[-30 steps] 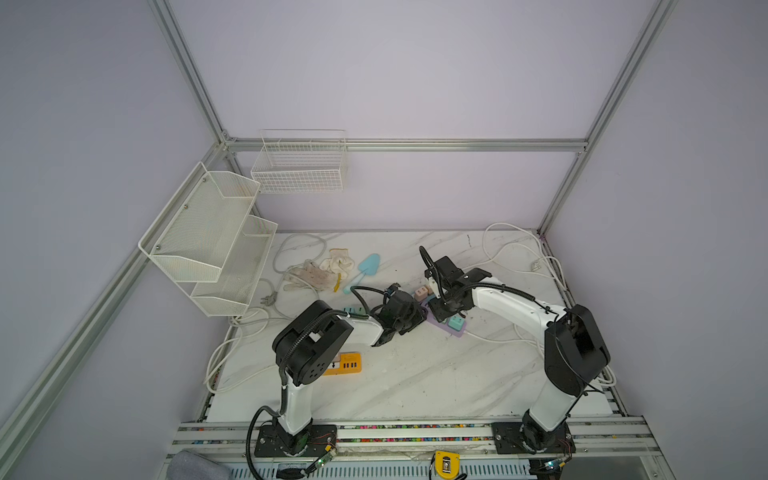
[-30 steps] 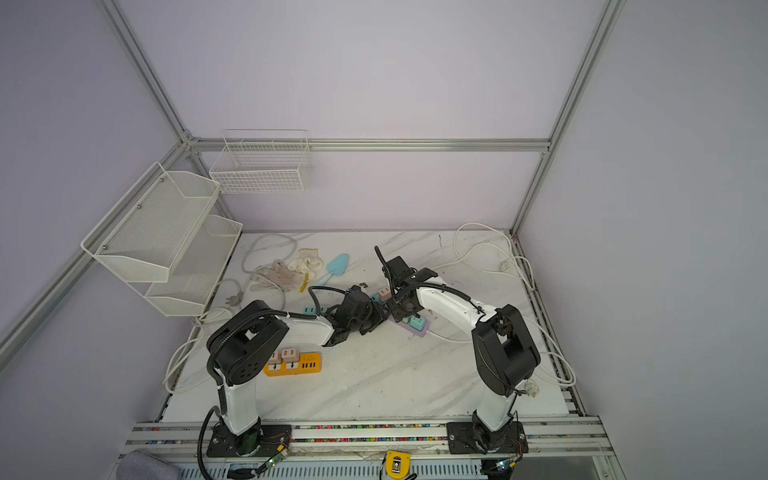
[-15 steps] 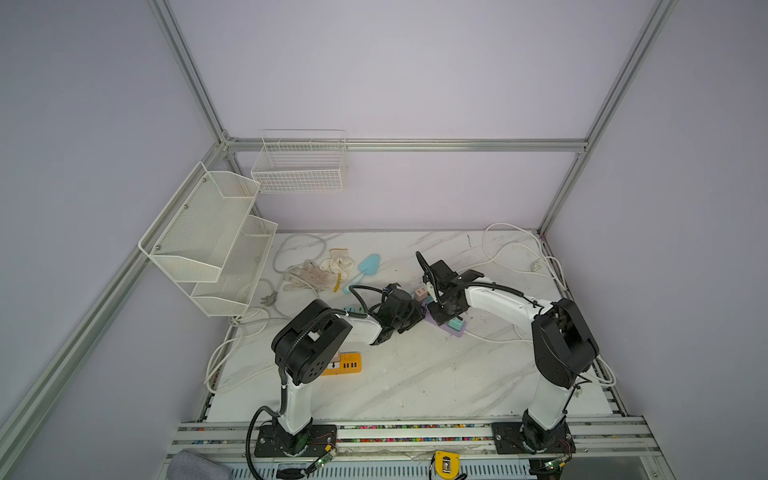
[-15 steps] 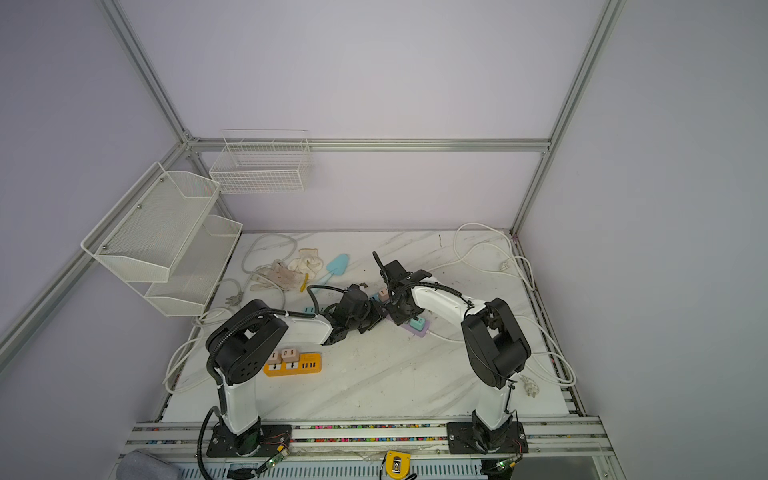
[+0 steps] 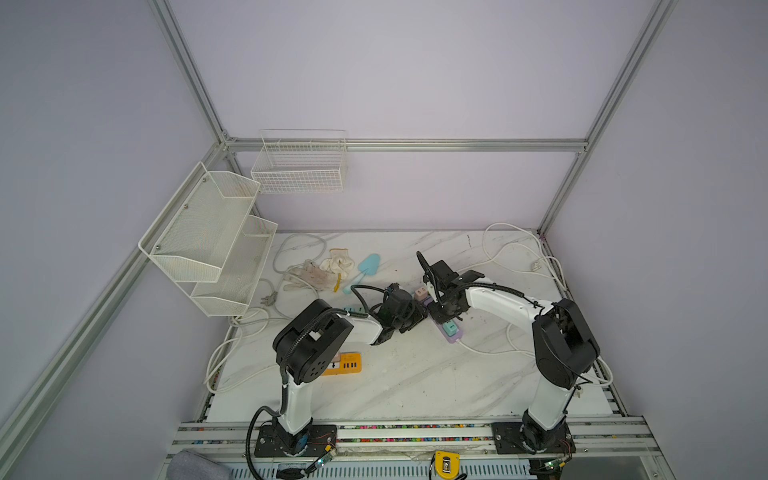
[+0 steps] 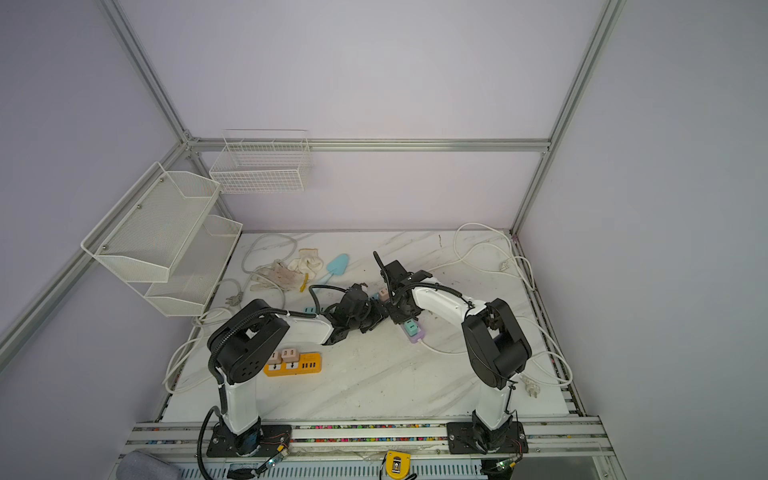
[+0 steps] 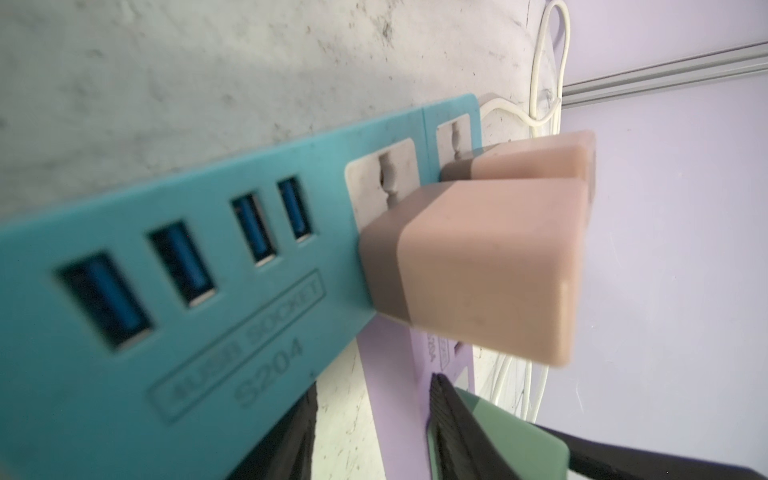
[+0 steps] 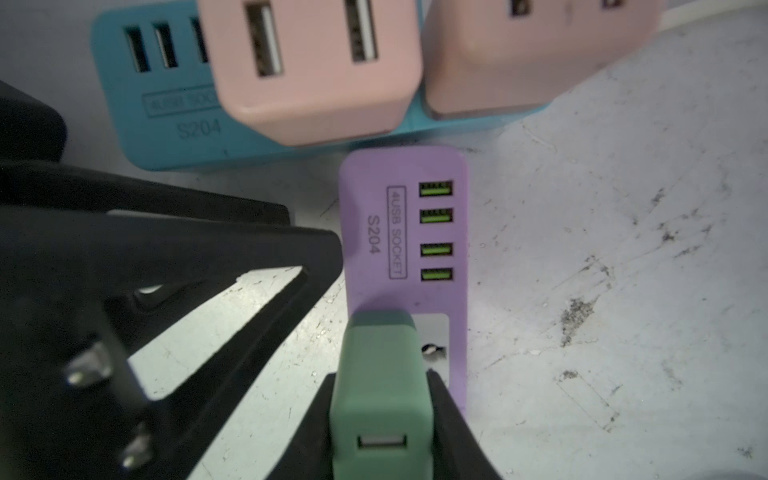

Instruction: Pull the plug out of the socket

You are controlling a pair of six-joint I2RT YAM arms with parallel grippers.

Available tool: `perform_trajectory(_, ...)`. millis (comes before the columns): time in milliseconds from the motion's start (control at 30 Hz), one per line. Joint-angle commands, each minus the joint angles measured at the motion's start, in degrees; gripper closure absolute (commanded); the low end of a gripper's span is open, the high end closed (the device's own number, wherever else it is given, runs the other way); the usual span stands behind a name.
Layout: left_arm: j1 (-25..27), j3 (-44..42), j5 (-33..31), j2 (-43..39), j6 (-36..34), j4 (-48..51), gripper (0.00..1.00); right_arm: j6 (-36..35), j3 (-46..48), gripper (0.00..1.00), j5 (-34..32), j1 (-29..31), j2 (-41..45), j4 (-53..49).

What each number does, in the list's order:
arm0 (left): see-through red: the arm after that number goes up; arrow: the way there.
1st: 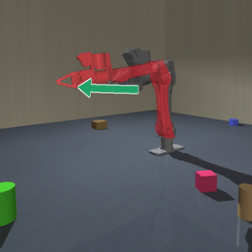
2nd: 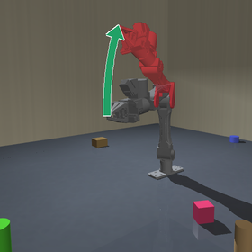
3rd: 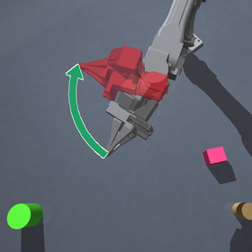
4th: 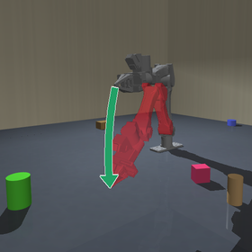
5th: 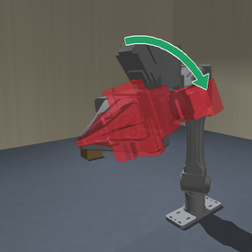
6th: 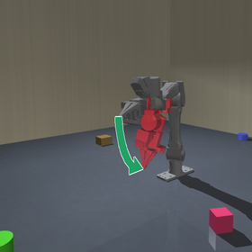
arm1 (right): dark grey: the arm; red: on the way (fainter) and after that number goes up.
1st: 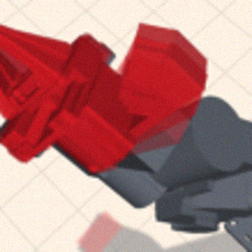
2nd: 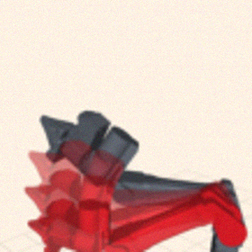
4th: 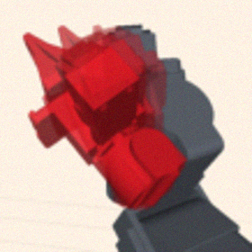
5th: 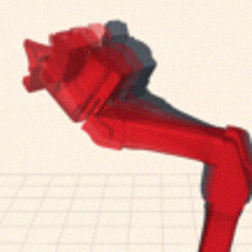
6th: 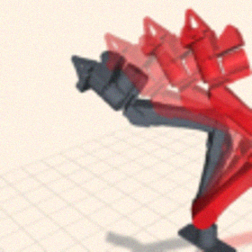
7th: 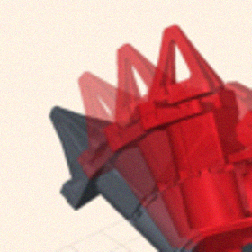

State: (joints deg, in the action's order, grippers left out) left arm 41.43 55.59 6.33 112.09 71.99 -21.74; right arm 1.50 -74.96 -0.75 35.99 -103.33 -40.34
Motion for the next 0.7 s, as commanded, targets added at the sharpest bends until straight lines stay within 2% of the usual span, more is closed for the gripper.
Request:
perform_trajectory(0, 0.4, 5.0, 1.6, 1.3, 0.6, -4.3, 0.55, 2.7, 1.8, 0.71, 3.4, -0.3, 1.1, 0.9)
perform_trajectory(267, 1.0, 8.2, 2.6, 4.0, 0.4, -4.7, 0.55, 2.5, 2.4, 0.76, 7.8, -3.2, 1.9, 1.7)
perform_trajectory(467, 1.3, 8.5, 2.7, 5.4, 1.8, 0.2, 0.57, 1.9, 2.9, 0.8, 10.0, -4.0, 2.5, 2.8)
perform_trajectory(667, 1.7, 5.0, 2.3, 5.0, 3.3, 1.8, 0.59, 1.9, 3.0, 0.84, 8.4, -4.0, 1.8, 3.7)
